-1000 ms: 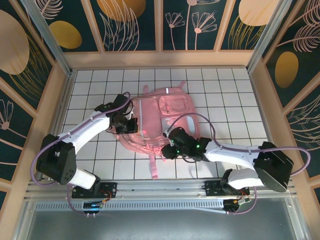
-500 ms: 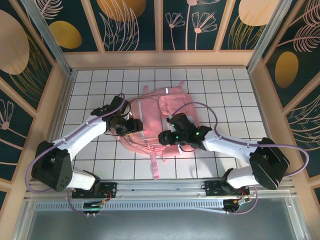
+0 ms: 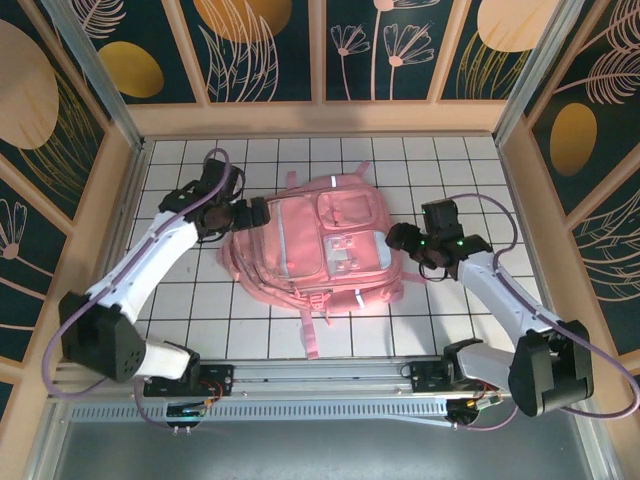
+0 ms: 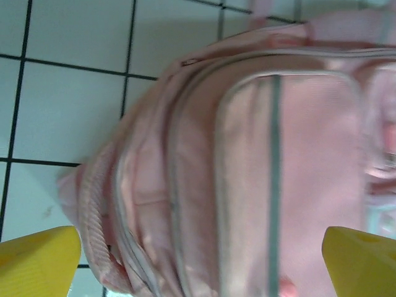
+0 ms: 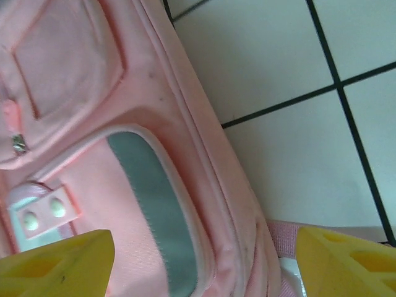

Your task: Pack the student bag

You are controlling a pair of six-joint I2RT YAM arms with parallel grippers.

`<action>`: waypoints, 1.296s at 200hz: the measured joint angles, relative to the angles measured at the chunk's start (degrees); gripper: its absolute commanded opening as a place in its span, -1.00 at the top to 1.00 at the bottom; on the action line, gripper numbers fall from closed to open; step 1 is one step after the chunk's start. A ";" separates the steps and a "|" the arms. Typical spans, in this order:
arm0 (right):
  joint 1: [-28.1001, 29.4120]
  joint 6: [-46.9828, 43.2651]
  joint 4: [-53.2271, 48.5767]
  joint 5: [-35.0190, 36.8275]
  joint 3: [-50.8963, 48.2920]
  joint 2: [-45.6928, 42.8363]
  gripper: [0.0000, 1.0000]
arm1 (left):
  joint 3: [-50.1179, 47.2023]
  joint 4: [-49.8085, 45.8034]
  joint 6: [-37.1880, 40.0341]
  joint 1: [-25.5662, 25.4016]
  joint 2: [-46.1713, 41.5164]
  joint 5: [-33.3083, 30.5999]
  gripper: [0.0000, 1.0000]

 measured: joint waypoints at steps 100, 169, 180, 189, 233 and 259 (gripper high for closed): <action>-0.35 -7.58 6.80 12.31 -0.85 -12.76 -0.99 | -6.21 8.81 0.33 -0.02 -13.57 -9.31 -0.98; -5.31 -32.81 35.89 24.13 -13.97 -26.73 -0.98 | -42.10 53.51 32.48 0.07 -48.76 -26.80 -0.98; -8.44 -33.88 39.15 23.58 -17.66 -26.69 -0.99 | -47.10 58.21 37.22 0.26 -45.66 -27.43 -0.98; -10.80 -33.90 41.38 22.93 -20.55 -26.69 -0.99 | -49.68 60.54 39.47 0.74 -42.25 -27.30 -0.98; -19.17 -33.81 54.31 15.85 -35.26 -25.14 -0.99 | -58.31 75.23 38.99 10.56 -33.64 -19.54 -0.98; -20.76 -33.59 62.69 11.13 -39.65 -18.84 -0.99 | -58.34 83.62 37.88 13.31 -25.40 -15.19 -0.98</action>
